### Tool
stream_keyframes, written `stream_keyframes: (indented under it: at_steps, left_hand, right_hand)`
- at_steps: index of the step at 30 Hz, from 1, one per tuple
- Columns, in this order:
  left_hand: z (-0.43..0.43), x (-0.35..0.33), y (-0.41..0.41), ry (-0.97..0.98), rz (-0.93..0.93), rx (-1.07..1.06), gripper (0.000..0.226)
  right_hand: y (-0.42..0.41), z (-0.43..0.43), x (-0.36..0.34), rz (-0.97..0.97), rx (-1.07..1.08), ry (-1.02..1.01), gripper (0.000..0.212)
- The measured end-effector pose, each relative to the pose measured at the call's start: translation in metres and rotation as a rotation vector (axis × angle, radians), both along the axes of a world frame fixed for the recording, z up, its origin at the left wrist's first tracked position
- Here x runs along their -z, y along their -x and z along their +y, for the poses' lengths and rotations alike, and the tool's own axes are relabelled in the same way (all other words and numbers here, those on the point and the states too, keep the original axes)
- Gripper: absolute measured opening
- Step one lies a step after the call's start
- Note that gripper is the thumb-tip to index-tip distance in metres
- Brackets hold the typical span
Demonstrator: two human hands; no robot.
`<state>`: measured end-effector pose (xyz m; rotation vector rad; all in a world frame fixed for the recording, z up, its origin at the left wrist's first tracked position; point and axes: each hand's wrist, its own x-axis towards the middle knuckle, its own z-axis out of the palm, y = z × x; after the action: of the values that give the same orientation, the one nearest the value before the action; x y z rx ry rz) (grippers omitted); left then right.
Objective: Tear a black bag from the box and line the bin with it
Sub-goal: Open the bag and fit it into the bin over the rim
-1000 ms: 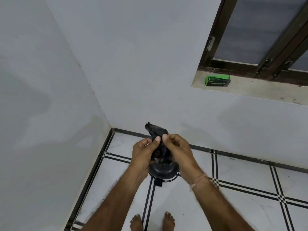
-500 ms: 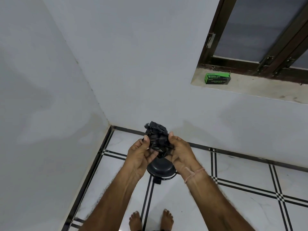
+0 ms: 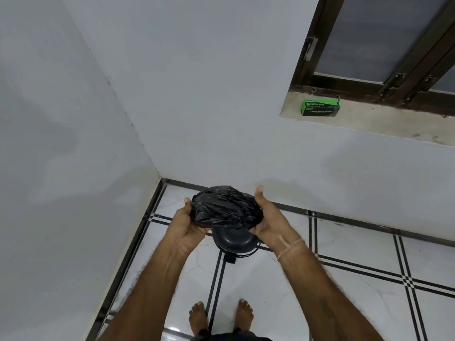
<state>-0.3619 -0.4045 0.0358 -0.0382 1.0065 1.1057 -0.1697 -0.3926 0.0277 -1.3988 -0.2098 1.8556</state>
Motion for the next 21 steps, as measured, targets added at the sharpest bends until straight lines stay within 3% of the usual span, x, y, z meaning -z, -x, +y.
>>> stream_keyframes:
  at_steps: [2,4,8,11,15,18,21]
  left_hand:
    - [0.001,0.003,0.004,0.012,0.017,0.007,0.055]
    - [0.000,0.005,0.013,0.007,0.031,0.012,0.058]
    - [-0.016,0.006,0.026,-0.045,0.236,0.283,0.052]
    - [-0.024,0.010,0.025,-0.054,0.345,0.486,0.056]
    - [-0.026,0.007,0.025,0.026,0.241,0.301,0.060]
    - [-0.026,0.013,0.028,-0.004,0.120,0.120,0.074]
    - [-0.025,0.018,0.030,-0.039,0.075,-0.005,0.069]
  right_hand:
    - [-0.005,-0.006,-0.004,-0.108,-0.259,-0.126,0.056]
    - [-0.012,-0.006,-0.007,-0.090,-0.347,-0.127,0.049]
    - [-0.029,0.000,0.003,0.180,-0.009,0.034,0.028]
    - [-0.038,0.004,0.022,0.281,0.182,-0.038,0.018]
    - [-0.044,-0.001,0.033,0.273,0.240,-0.104,0.022]
    - [-0.052,-0.009,0.036,0.083,0.036,-0.249,0.024]
    - [-0.055,-0.018,0.037,-0.043,-0.154,-0.322,0.024]
